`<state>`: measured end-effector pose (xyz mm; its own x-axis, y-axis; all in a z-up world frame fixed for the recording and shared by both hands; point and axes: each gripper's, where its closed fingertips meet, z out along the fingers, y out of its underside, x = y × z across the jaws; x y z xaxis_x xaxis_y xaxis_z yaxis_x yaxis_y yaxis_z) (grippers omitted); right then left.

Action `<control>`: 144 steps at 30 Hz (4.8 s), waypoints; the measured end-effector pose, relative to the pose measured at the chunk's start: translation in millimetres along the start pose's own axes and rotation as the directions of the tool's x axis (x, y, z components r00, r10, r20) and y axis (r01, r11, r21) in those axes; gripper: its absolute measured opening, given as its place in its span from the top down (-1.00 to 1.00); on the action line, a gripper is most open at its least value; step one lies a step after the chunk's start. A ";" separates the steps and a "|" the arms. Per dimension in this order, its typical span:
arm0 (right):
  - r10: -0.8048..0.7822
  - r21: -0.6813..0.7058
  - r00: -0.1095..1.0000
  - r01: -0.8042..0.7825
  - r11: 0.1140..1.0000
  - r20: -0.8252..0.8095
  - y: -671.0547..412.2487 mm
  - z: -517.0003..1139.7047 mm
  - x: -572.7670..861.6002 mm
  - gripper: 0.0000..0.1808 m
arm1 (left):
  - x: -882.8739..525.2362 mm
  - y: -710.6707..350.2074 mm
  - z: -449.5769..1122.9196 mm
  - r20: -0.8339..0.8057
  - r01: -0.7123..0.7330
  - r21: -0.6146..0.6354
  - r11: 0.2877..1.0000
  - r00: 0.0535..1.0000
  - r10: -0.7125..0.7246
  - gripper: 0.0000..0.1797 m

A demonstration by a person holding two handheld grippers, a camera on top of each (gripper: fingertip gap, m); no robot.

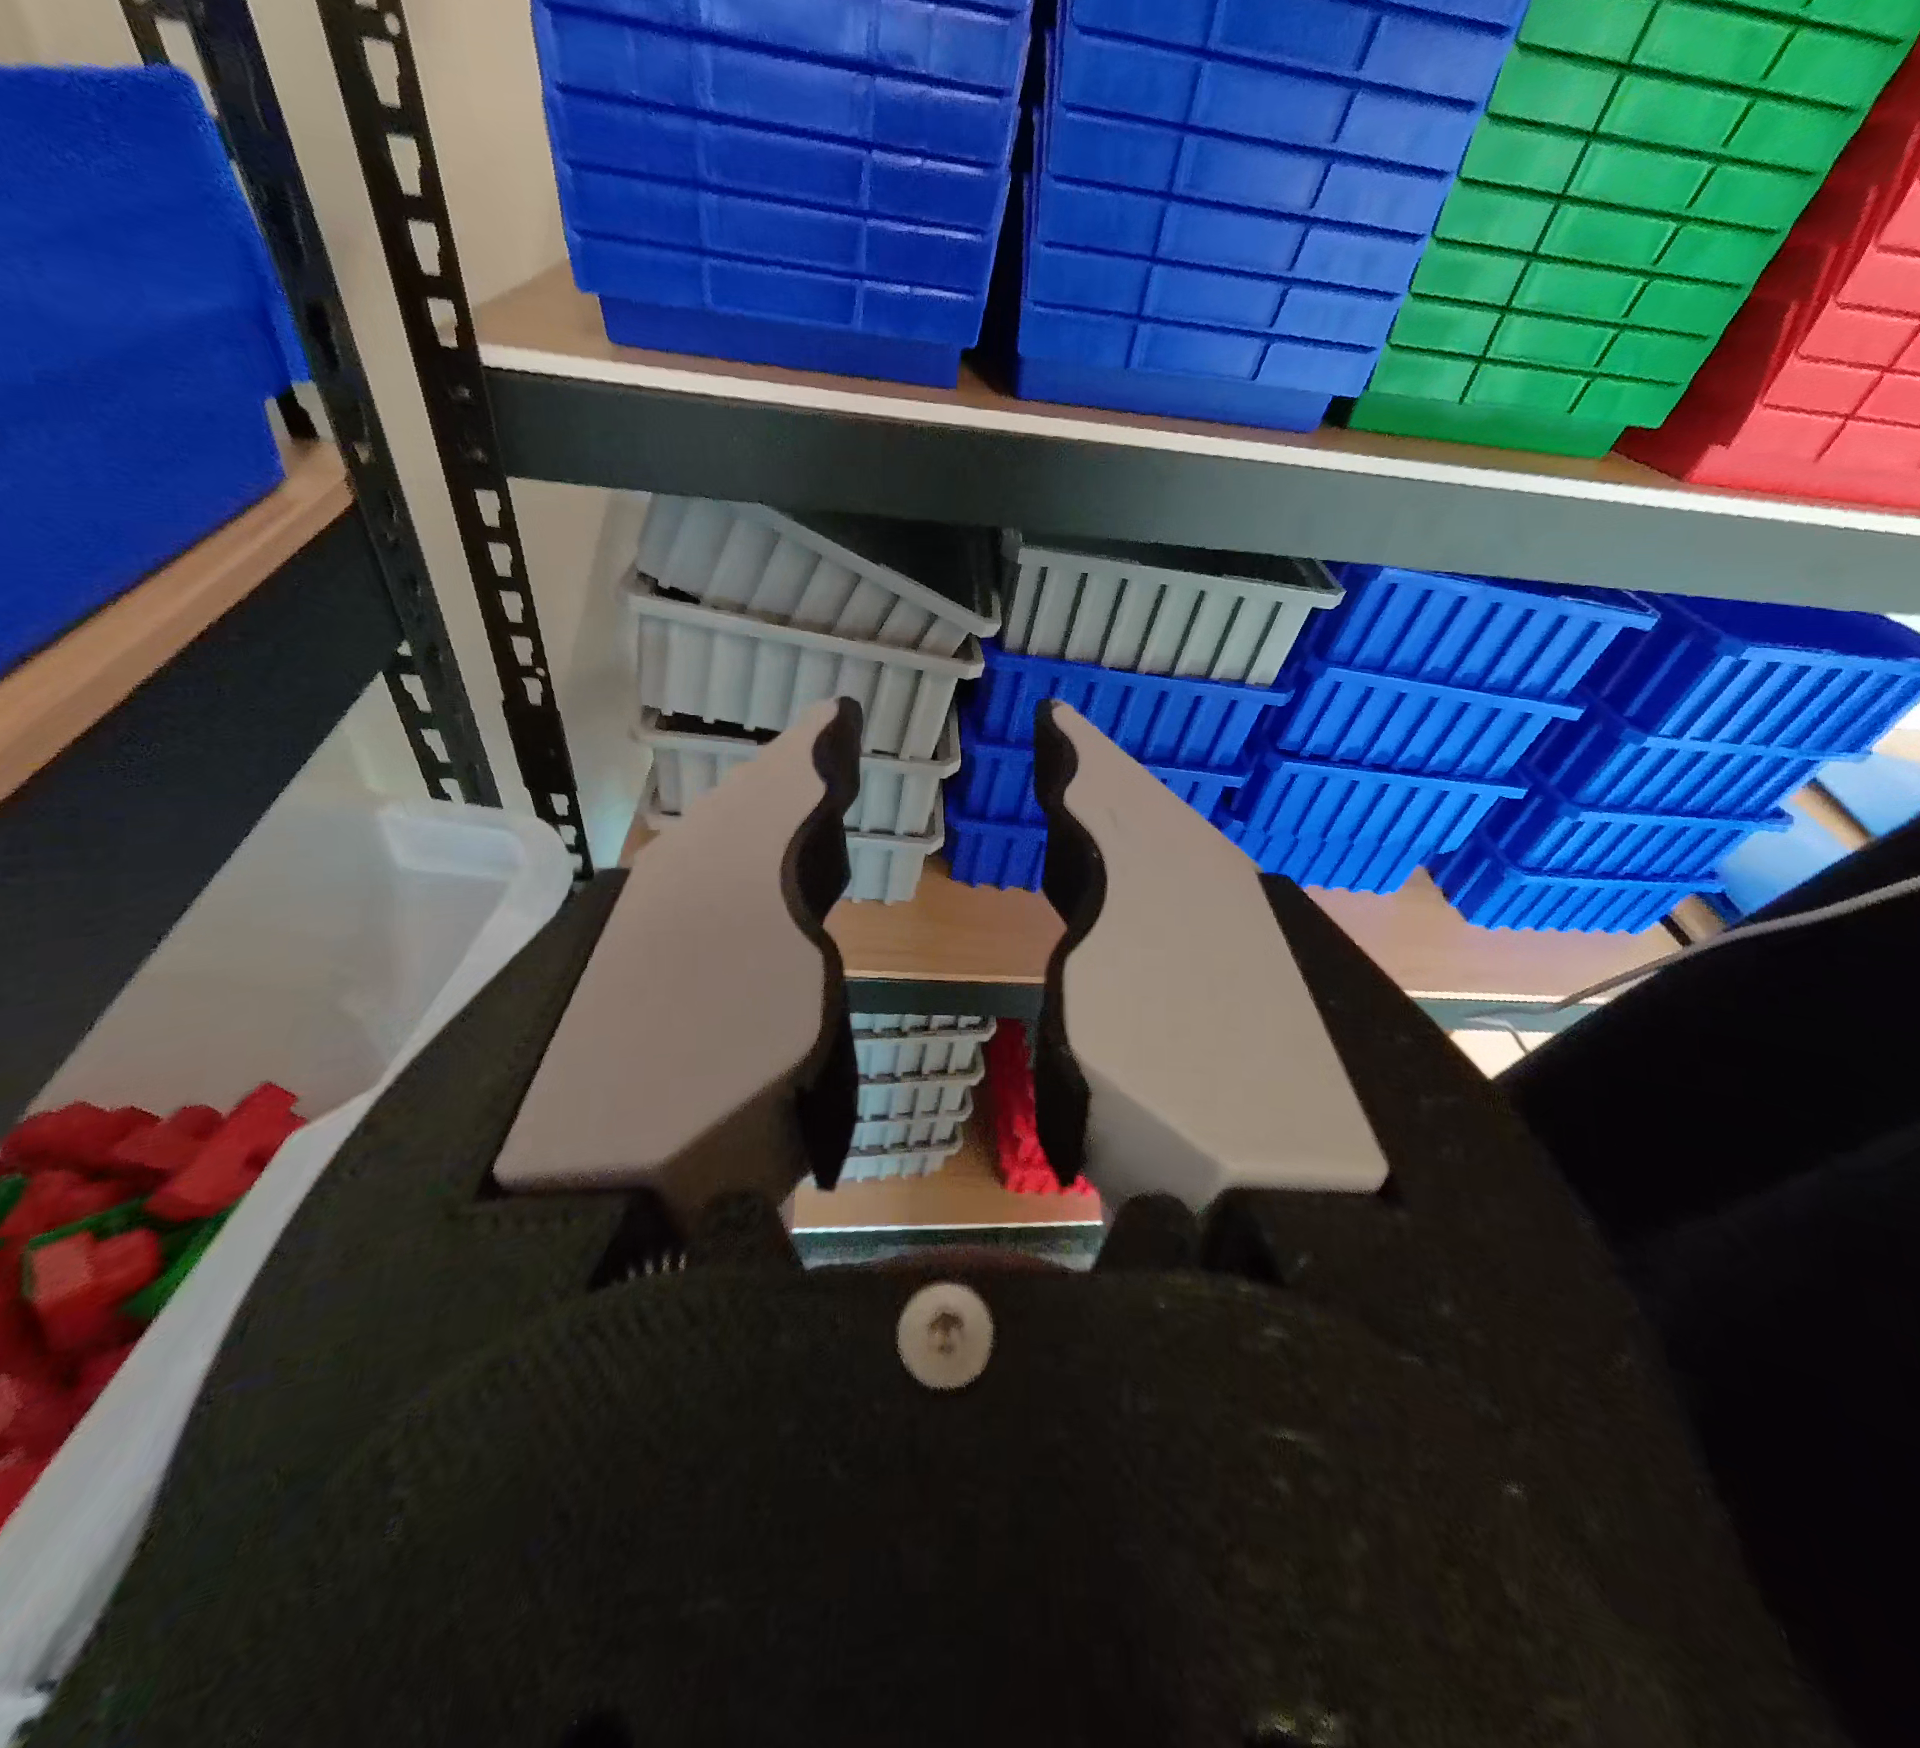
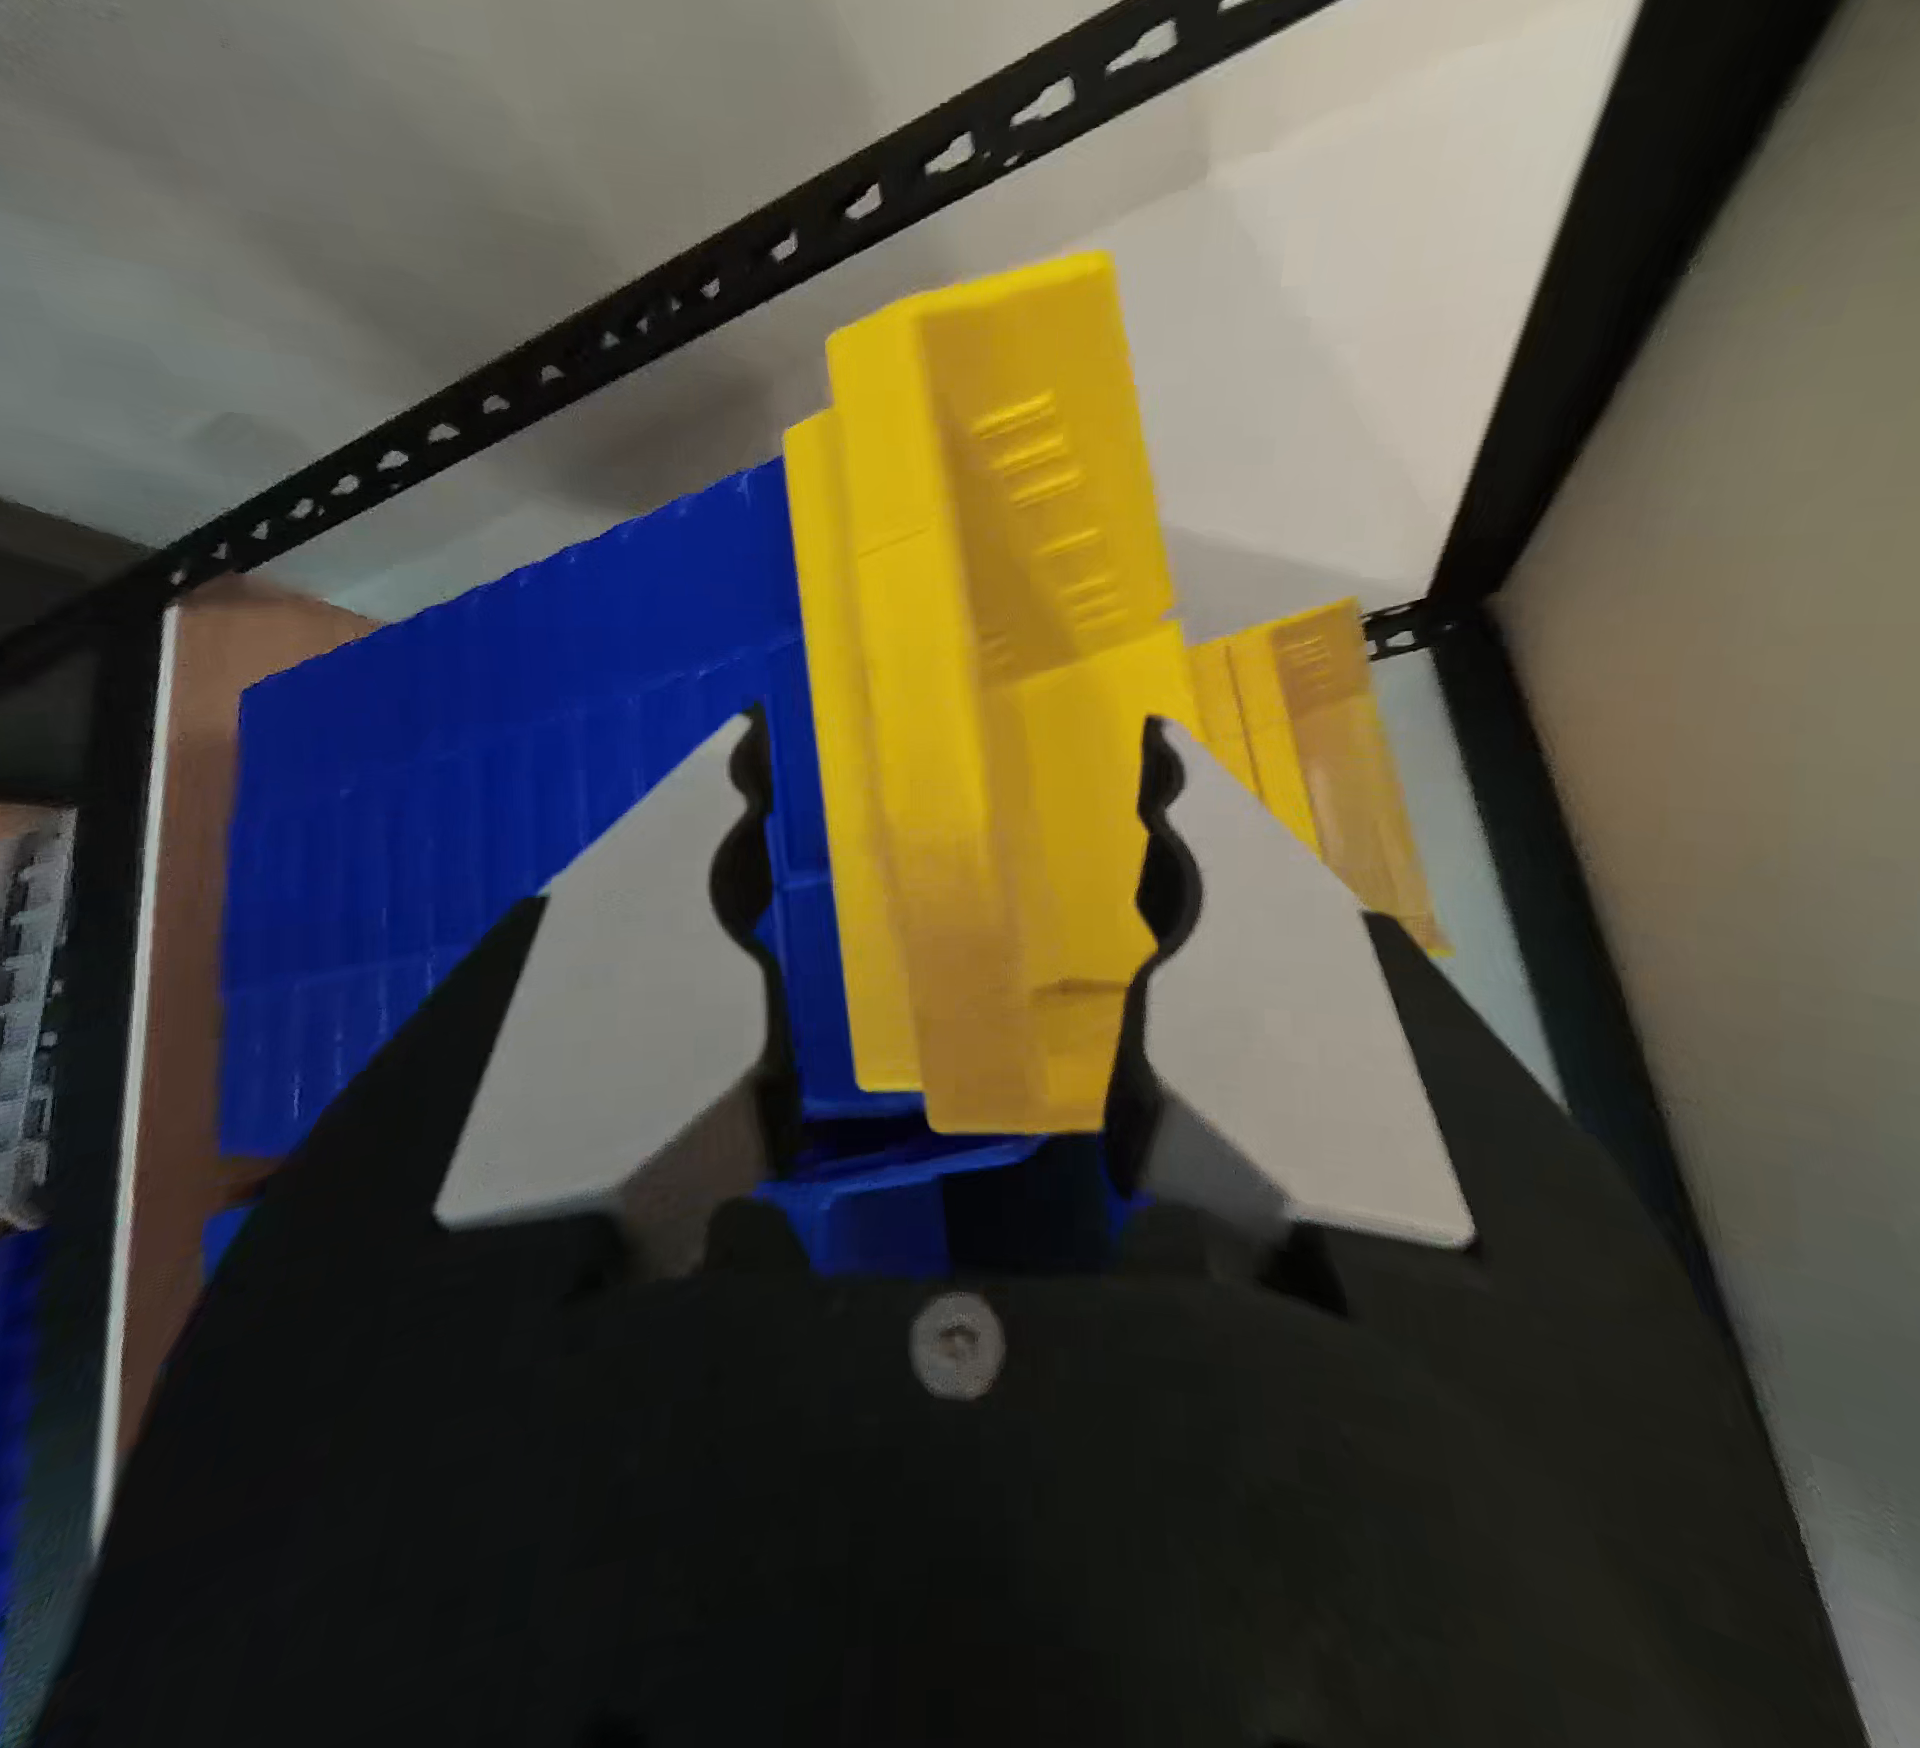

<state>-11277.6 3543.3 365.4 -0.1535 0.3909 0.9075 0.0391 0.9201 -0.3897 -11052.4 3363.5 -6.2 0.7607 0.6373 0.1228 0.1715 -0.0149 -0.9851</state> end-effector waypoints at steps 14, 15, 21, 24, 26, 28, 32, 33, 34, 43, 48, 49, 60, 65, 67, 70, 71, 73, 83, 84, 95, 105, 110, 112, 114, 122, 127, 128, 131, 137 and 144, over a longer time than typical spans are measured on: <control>-0.026 -0.410 0.964 0.136 0.902 0.263 28.8 68.0 -21.1 0.59 | -10.2 12.6 -30.0 0.016 0.081 0.015 0.997 0.997 -0.081 0.66; -0.014 -0.416 0.962 0.131 0.900 0.272 28.0 68.1 -20.4 0.61 | -12.2 12.4 -33.4 0.018 0.088 0.023 0.996 0.996 -0.089 0.66; -0.024 -0.294 0.998 0.042 0.955 0.064 10.4 53.8 15.3 0.70 | -21.0 17.9 -49.8 0.025 0.108 0.032 0.994 0.994 -0.109 0.66; -0.082 -0.223 0.996 0.071 0.972 -0.041 -13.2 33.2 45.7 0.72 | -20.3 17.8 -52.4 0.005 0.109 0.018 0.994 0.994 -0.109 0.66; -0.076 -0.163 0.995 0.065 0.985 -0.062 -33.7 14.3 54.2 0.72 | -18.8 14.0 -50.7 -0.004 0.089 0.013 0.996 0.996 -0.089 0.66; -0.085 -0.113 0.994 0.078 0.991 -0.065 -49.2 -7.1 47.1 0.72 | -13.8 3.0 -45.6 -0.029 0.080 0.022 0.997 0.996 -0.080 0.63; -0.200 -0.065 0.974 0.193 0.979 -0.109 -55.0 -28.3 10.0 0.72 | 12.8 -56.9 -19.9 -0.215 0.203 0.097 0.974 0.960 -0.178 0.21; -0.212 -0.056 0.970 0.207 0.977 -0.121 -55.7 -28.1 4.9 0.72 | 22.6 -77.1 -10.1 -0.284 0.243 0.101 0.965 0.936 -0.206 0.12; -0.223 -0.053 0.966 0.218 0.975 -0.132 -56.1 -27.6 1.8 0.72 | 32.5 -98.3 0.1 -0.348 0.268 0.095 0.959 0.911 -0.221 0.04; -0.325 0.040 0.914 0.344 0.938 -0.241 -53.5 -26.8 -57.1 0.72 | 2.1 -299.2 85.1 -0.541 0.612 0.159 0.775 0.710 -0.450 -0.16; -0.388 0.055 0.859 0.428 0.902 -0.334 -49.8 -27.5 -71.5 0.72 | -37.8 -317.8 108.5 -0.580 0.774 0.154 0.614 0.574 -0.578 -0.12; -0.407 0.049 0.844 0.450 0.892 -0.349 -48.9 -27.2 -75.5 0.72 | -44.3 -318.0 112.5 -0.569 0.783 0.168 0.598 0.573 -0.590 -0.12; -0.569 -0.004 0.636 0.665 0.747 -0.521 -42.1 -32.3 -100.4 0.74 | -54.7 -300.3 189.8 -0.461 0.857 0.011 0.516 0.462 -0.758 -0.45; -0.589 0.037 0.572 0.734 0.678 -0.571 -31.2 -43.0 -123.4 0.78 | -51.3 -312.2 191.9 -0.565 0.874 0.026 0.484 0.412 -0.714 -0.01; -0.557 0.092 0.570 0.744 0.662 -0.604 -30.6 -55.9 -134.5 0.96 | -53.8 -319.8 188.0 -0.597 0.893 0.061 0.445 0.390 -0.701 0.28; -0.409 0.276 0.632 0.708 0.650 -0.658 -36.9 -101.5 -156.1 1.00 | -54.0 -318.7 189.8 -0.612 0.897 0.060 0.438 0.380 -0.694 0.28; -0.348 0.347 0.729 0.617 0.707 -0.589 -31.5 -109.6 -160.0 0.93 | -53.8 -316.9 189.7 -0.620 0.902 0.055 0.428 0.367 -0.693 0.29; -0.149 0.479 0.903 0.347 0.807 -0.403 -17.3 -123.9 -157.4 0.75 | -50.5 -312.6 187.6 -0.631 0.903 0.061 0.425 0.365 -0.685 0.30; 0.656 0.541 0.556 -0.801 0.257 0.511 37.4 -159.3 -114.6 1.00 | -24.5 -300.8 133.3 -0.607 0.799 0.358 0.483 0.592 -0.530 0.34; 0.670 0.543 0.526 -0.812 0.212 0.524 39.6 -164.7 -117.2 1.00 | -24.6 -297.2 127.3 -0.602 0.797 0.384 0.465 0.599 -0.528 0.34; 0.693 0.260 0.080 -0.952 -0.159 0.717 67.2 -169.7 -149.0 0.33 | 7.0 -255.3 42.5 -0.409 0.517 0.679 0.521 0.856 -0.317 0.31; 0.560 -0.251 -0.190 -0.967 0.034 0.807 62.7 -159.9 -293.6 0.89 | 65.6 -164.0 -53.8 0.051 0.056 0.653 0.755 0.992 -0.118 0.33; 0.513 -0.255 -0.188 -0.965 0.063 0.838 38.8 -208.7 -325.2 0.93 | 100.3 -105.5 -114.2 0.238 -0.004 0.540 0.842 0.960 -0.148 0.31; 0.512 -0.213 -0.104 -0.964 0.160 0.853 26.5 -231.1 -344.2 0.94 | 115.0 -81.0 -143.7 0.292 0.026 0.528 0.849 0.933 -0.211 0.27; 0.483 -0.182 -0.047 -0.955 0.236 0.874 10.6 -261.1 -363.1 0.96 | 139.9 -57.7 -178.1 0.264 0.107 0.558 0.823 0.917 -0.298 0.12; 0.208 -0.182 -0.093 -0.868 0.463 0.974 -72.3 -436.4 -441.5 0.98 | 308.6 29.8 -301.4 0.154 0.247 0.517 0.820 0.915 -0.372 -0.42; 0.099 -0.169 -0.137 -0.794 0.584 0.986 -110.2 -515.5 -489.6 0.98 | 373.0 47.6 -378.4 0.239 0.223 0.531 0.818 0.886 -0.397 -0.58; 0.073 -0.156 -0.141 -0.780 0.605 0.987 -115.9 -528.8 -497.1 0.98 | 383.2 46.4 -396.0 0.204 0.243 0.581 0.776 0.880 -0.429 -0.63; -0.030 -0.076 -0.134 -0.715 0.695 0.990 -126.2 -567.0 -518.7 0.98 | 399.9 47.4 -451.3 0.079 0.311 0.737 0.600 0.842 -0.533 -0.61; -0.284 0.323 0.164 -0.609 0.724 0.945 -142.0 -614.9 -544.1 0.98 | 376.2 101.1 -478.9 0.033 0.505 0.746 0.434 0.623 -0.781 -0.65; -0.277 0.371 0.248 -0.560 0.741 0.928 -144.8 -589.1 -550.7 0.96 | 350.9 108.3 -472.4 -0.094 0.633 0.673 0.383 0.587 -0.804 -0.66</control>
<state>-10617.1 3209.1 14.2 -0.9654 -0.1810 0.1877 -0.2513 0.4533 -0.8552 -10471.1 3221.6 -12.8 0.3671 0.3138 0.8756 0.1260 0.9159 -0.3811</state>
